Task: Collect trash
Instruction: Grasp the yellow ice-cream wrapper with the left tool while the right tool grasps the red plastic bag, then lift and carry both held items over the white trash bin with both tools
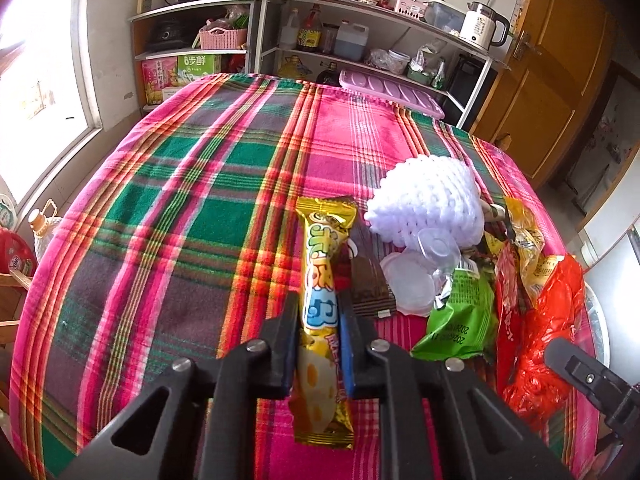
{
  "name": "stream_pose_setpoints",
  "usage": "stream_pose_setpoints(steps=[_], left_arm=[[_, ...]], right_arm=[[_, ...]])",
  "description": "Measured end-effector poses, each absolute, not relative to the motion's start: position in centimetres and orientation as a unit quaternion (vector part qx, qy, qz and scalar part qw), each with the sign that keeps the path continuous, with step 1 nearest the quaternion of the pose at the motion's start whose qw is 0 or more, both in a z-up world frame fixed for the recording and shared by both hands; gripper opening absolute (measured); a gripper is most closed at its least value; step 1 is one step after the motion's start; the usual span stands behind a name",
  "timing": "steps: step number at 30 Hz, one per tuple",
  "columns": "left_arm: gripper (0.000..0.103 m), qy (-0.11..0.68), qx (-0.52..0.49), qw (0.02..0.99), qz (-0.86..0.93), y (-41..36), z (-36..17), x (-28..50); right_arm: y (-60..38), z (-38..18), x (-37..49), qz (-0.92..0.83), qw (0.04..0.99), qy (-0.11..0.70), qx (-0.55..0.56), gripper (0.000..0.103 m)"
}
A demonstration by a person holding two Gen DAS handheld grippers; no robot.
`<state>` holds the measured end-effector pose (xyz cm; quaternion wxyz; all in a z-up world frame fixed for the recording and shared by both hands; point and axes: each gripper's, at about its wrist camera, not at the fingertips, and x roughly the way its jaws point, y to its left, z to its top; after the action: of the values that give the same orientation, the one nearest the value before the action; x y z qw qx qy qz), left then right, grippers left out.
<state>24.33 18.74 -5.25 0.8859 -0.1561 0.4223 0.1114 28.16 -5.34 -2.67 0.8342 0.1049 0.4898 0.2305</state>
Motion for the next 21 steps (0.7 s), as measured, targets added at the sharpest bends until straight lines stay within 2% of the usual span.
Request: stream_pose_setpoints(steps=[5,21], left_arm=[[0.009,0.419,-0.153,0.89,0.096,18.1,-4.7,23.6],[0.008,0.371,-0.174,0.911,0.049,15.4,0.2,18.1]], right_arm=[[-5.6,-2.2,28.0,0.241,0.834,0.486,0.103,0.045],[-10.5,1.6,24.5,0.252,0.851,0.443,0.125,0.043]])
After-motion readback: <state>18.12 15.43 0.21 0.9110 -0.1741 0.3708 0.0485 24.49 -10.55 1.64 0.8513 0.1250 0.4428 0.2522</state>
